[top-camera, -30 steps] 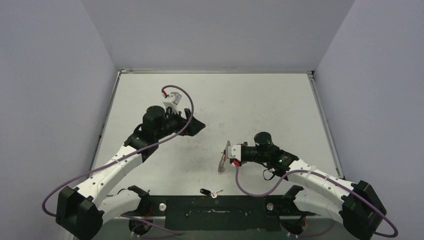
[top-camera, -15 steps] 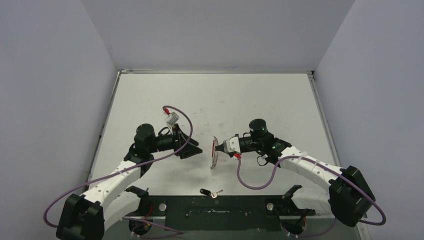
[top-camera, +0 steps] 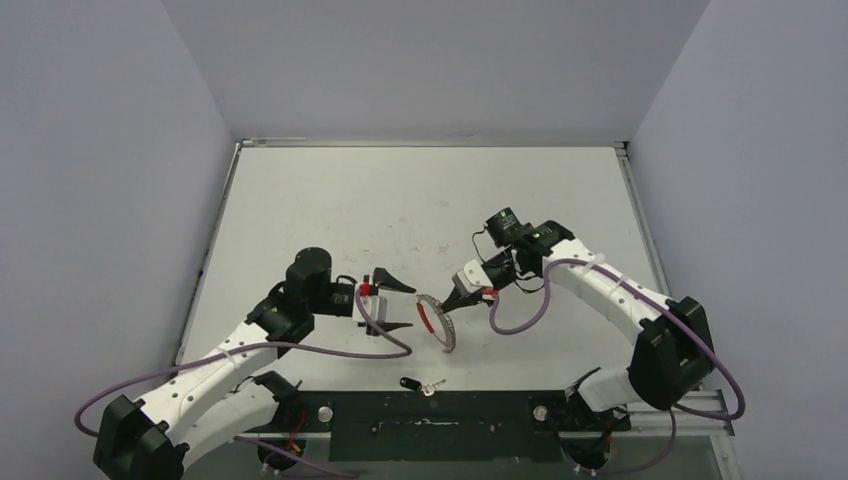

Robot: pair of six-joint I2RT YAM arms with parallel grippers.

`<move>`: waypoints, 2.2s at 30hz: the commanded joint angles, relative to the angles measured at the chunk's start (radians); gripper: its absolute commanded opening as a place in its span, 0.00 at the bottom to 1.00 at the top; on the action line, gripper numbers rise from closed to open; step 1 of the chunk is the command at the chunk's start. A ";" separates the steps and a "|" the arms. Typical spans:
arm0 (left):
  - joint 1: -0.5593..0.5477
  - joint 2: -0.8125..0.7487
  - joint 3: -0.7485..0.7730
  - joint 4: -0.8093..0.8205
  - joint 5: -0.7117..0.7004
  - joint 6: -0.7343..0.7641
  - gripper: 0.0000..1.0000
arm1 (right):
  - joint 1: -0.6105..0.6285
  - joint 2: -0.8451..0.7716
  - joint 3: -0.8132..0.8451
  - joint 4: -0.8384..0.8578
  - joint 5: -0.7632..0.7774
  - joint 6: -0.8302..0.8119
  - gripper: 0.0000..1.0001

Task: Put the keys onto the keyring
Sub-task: Adjust the keyring.

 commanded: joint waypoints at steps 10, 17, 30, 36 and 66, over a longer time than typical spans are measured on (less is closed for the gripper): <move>-0.409 -0.026 0.071 -0.278 -0.618 1.086 0.64 | -0.017 0.306 0.278 -0.940 -0.240 -0.387 0.00; -0.608 0.041 -0.012 -0.132 -0.917 1.379 0.55 | -0.011 0.305 0.272 -0.941 -0.255 -0.303 0.00; -0.753 0.065 0.021 -0.108 -1.199 1.467 0.49 | -0.015 0.329 0.276 -0.940 -0.256 -0.284 0.00; -0.756 0.017 0.013 -0.130 -1.234 1.448 0.48 | -0.016 0.335 0.282 -0.940 -0.256 -0.280 0.00; -0.916 0.073 0.065 -0.186 -1.314 1.545 0.49 | -0.018 0.380 0.287 -0.940 -0.256 -0.265 0.00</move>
